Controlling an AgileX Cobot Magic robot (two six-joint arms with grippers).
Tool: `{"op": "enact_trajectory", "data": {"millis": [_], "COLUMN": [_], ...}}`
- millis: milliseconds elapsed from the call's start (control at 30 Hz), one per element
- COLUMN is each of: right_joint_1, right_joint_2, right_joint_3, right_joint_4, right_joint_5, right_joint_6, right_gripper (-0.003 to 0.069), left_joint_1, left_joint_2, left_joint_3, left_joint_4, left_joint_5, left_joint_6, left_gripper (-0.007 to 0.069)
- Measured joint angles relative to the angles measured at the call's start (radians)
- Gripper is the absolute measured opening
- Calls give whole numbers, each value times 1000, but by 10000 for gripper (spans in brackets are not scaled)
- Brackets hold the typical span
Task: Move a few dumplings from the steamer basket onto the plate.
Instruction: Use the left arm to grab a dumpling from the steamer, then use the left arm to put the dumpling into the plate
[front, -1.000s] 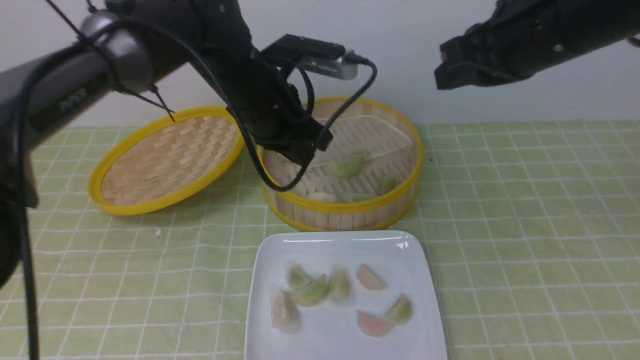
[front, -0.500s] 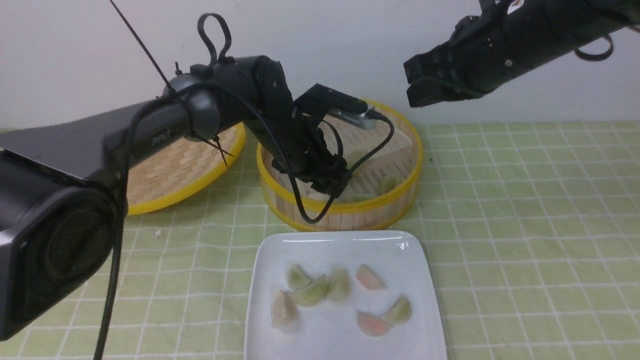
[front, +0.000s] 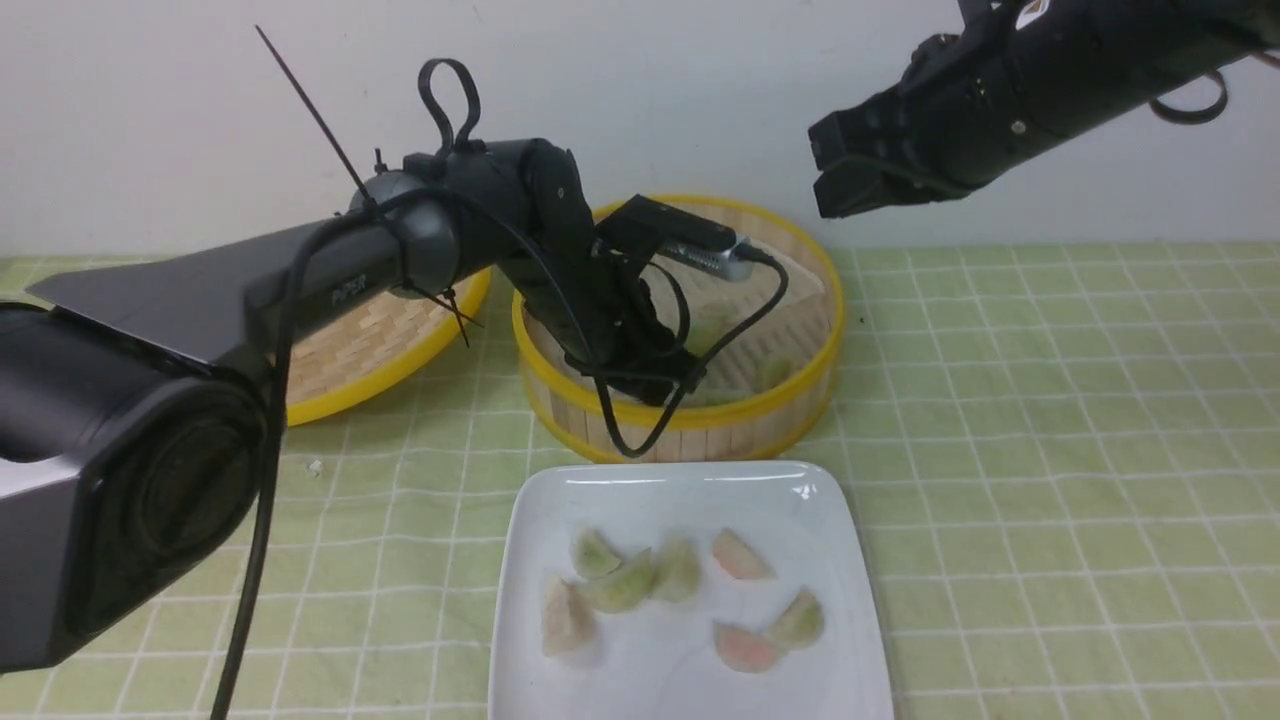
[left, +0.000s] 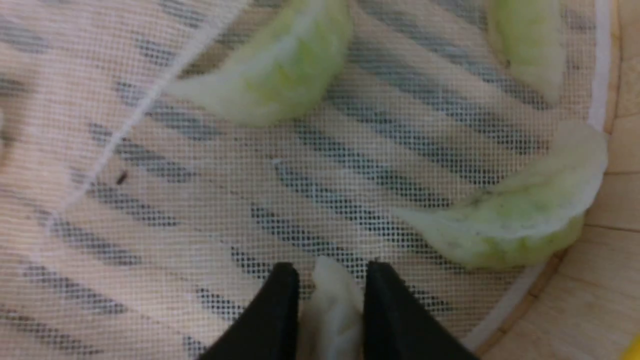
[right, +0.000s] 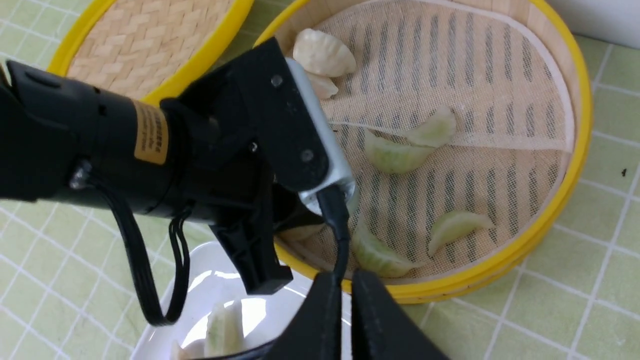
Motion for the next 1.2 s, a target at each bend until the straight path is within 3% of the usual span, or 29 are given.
{"op": "enact_trajectory", "data": {"millis": [400, 633, 967, 1200], "right_joint_1": [0, 0, 0, 0], "right_joint_2": [0, -28, -188, -212], "right_joint_3": [0, 0, -1, -5], "right_joint_4": [-1, -1, -119, -127], "right_joint_5": [18, 19, 21, 25], "right_joint_6": [0, 0, 0, 0], "right_gripper": [20, 20, 21, 21], "left_joint_1": [0, 0, 0, 0], "left_joint_2": [-111, -201, -447, -471], "left_joint_3": [-292, -314, 125, 364], "left_joint_4": [36, 74, 21, -59], "left_joint_5": [361, 383, 386, 383], "left_joint_6": [-28, -90, -122, -112], "left_gripper": [141, 141, 141, 141]}}
